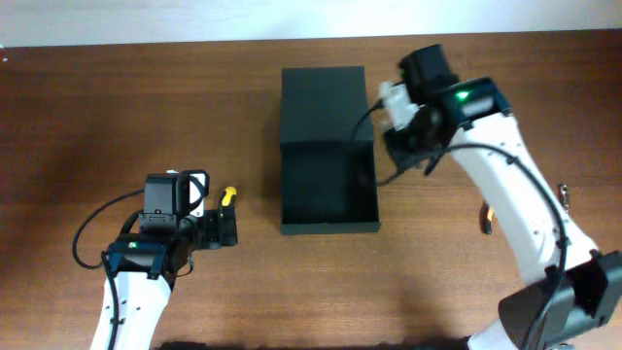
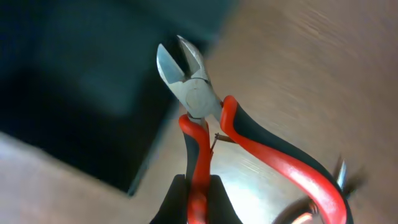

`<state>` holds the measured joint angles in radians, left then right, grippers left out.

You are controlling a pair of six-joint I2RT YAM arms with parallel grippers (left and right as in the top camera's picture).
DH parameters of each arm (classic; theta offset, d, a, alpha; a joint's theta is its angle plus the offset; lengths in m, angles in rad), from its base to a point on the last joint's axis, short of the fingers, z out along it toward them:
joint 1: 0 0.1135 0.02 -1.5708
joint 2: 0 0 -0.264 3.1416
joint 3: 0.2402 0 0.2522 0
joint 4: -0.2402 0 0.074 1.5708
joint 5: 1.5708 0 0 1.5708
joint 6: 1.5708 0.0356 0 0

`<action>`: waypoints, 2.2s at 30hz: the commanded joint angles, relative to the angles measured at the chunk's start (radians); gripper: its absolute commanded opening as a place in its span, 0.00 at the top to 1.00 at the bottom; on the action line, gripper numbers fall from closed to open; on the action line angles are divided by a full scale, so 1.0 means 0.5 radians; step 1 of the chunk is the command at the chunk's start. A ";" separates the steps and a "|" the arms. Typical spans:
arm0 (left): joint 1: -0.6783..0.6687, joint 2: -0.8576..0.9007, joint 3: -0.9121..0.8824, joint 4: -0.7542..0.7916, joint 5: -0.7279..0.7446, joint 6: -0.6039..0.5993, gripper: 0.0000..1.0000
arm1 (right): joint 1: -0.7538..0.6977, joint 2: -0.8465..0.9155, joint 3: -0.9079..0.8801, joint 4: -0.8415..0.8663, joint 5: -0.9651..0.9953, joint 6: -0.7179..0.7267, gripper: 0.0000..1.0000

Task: Pack container
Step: 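Lift the cutters with the right gripper and release into the box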

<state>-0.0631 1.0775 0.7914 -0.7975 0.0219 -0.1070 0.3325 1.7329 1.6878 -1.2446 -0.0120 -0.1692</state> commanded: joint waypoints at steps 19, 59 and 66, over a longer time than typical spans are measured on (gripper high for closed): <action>0.420 -0.156 0.479 -0.285 0.053 0.135 0.01 | 0.537 0.180 0.021 0.160 -0.074 -0.492 0.96; 0.420 -0.102 0.965 -0.613 0.024 0.156 0.01 | 0.392 0.654 -0.063 0.147 -0.210 -0.519 0.55; 0.420 -0.102 0.965 -0.613 0.024 0.156 0.01 | 0.365 0.488 0.476 -0.063 0.125 -0.185 0.44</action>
<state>0.1429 1.0241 1.2564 -1.1034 0.0338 -0.0452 0.5297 2.0697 1.8091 -1.2545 -0.0448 -0.3538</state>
